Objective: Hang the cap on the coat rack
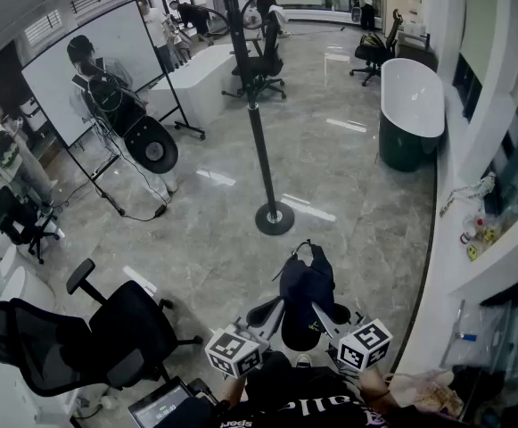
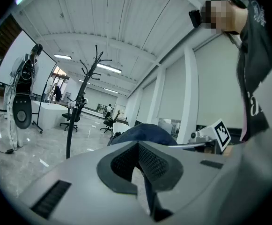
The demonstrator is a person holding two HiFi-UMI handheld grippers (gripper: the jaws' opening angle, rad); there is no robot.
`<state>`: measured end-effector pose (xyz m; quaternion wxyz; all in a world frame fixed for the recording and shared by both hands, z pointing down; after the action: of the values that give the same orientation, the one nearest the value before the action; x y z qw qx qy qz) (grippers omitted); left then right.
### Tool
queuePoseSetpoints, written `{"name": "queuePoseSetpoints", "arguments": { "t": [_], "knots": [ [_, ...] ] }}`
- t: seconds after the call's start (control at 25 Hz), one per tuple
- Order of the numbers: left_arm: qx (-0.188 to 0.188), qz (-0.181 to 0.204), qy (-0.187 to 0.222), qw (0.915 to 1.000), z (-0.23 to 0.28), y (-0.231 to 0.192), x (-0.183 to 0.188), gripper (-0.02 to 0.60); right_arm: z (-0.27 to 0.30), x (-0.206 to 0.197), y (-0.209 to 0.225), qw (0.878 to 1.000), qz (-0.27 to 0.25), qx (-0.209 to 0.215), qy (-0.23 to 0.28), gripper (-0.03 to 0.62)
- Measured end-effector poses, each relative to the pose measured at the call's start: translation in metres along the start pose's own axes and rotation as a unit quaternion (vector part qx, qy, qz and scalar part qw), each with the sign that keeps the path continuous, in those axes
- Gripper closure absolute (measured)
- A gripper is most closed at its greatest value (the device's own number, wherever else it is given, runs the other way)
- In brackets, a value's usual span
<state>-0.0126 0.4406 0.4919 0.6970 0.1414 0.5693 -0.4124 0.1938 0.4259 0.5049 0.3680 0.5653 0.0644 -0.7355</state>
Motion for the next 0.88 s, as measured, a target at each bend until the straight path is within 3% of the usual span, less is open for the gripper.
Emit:
{"name": "queuePoseSetpoints", "arguments": {
  "t": [0.48,0.88],
  "knots": [
    [0.009,0.001,-0.013,0.9999,0.031,-0.026,0.017,0.578,0.021,0.008,0.040,1.000,0.018,-0.002,0.003,0.566],
    [-0.008,0.000,0.000,1.0000,0.087,-0.101,0.058,0.578,0.071,0.056,0.097,0.999,0.021,-0.027,0.006,0.566]
  ]
}}
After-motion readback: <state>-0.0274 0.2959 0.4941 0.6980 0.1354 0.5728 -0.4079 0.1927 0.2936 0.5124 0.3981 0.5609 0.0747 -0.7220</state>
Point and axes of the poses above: the fingertips, and each gripper's own axes: z forward along the fingers, y to its right, x out of its top, the point moved 10 cm from there along -z, backward along the fingers, and after that the axes turned 13 degrees about -y, right-handed, at the moved point
